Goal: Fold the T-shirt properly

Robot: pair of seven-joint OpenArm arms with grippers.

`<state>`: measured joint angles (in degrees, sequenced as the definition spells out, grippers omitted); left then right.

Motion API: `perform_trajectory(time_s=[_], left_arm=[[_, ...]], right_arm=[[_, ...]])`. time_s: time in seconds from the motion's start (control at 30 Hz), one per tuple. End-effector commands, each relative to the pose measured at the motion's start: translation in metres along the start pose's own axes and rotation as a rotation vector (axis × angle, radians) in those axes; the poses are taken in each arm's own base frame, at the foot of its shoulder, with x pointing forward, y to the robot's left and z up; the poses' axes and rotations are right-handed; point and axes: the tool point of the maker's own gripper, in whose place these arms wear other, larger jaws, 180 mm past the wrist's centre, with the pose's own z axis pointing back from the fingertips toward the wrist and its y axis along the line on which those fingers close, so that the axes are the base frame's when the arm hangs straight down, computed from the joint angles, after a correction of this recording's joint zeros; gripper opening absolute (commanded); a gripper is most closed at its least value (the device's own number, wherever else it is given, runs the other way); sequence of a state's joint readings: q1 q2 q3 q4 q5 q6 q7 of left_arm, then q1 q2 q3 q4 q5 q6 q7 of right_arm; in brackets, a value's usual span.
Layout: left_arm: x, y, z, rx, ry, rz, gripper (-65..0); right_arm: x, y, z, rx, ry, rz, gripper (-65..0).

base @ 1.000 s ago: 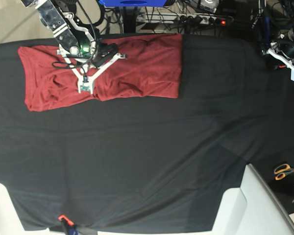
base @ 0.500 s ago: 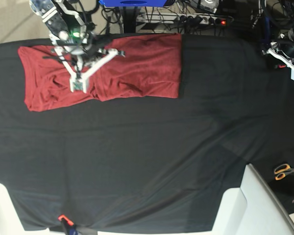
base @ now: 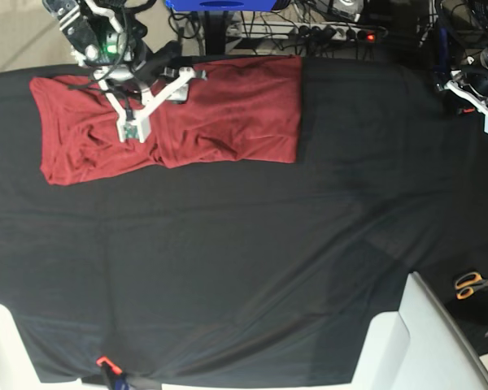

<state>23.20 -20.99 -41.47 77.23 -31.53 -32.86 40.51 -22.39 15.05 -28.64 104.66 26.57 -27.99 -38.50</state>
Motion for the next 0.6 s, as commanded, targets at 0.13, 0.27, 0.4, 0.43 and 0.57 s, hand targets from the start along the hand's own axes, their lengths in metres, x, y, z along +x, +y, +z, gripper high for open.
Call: perform_trajectory(time_s=[0.13, 0.27, 0.4, 0.43, 0.57], left_arm=[[0.013, 0.005, 0.005, 0.008, -0.036, -0.015, -65.0], [0.013, 0.005, 0.005, 0.007, -0.036, -0.013, -65.0], [0.013, 0.004, 0.005, 0.006, -0.036, -0.012, -65.0], [0.013, 0.004, 0.005, 0.006, -0.036, -0.012, -65.0], [0.013, 0.005, 0.005, 0.007, -0.036, -0.013, -65.0]], right_arm=[[-0.001, -0.016, -0.005, -0.042, -0.001, 0.002, -30.8], [-0.007, -0.022, -0.01, -0.059, 0.019, 0.003, -30.8], [-0.007, -0.022, -0.011, -0.062, 0.02, 0.004, -30.8], [-0.007, -0.022, -0.011, -0.062, 0.02, 0.004, -30.8], [-0.009, -0.024, -0.012, -0.067, 0.027, 0.004, -31.4]])
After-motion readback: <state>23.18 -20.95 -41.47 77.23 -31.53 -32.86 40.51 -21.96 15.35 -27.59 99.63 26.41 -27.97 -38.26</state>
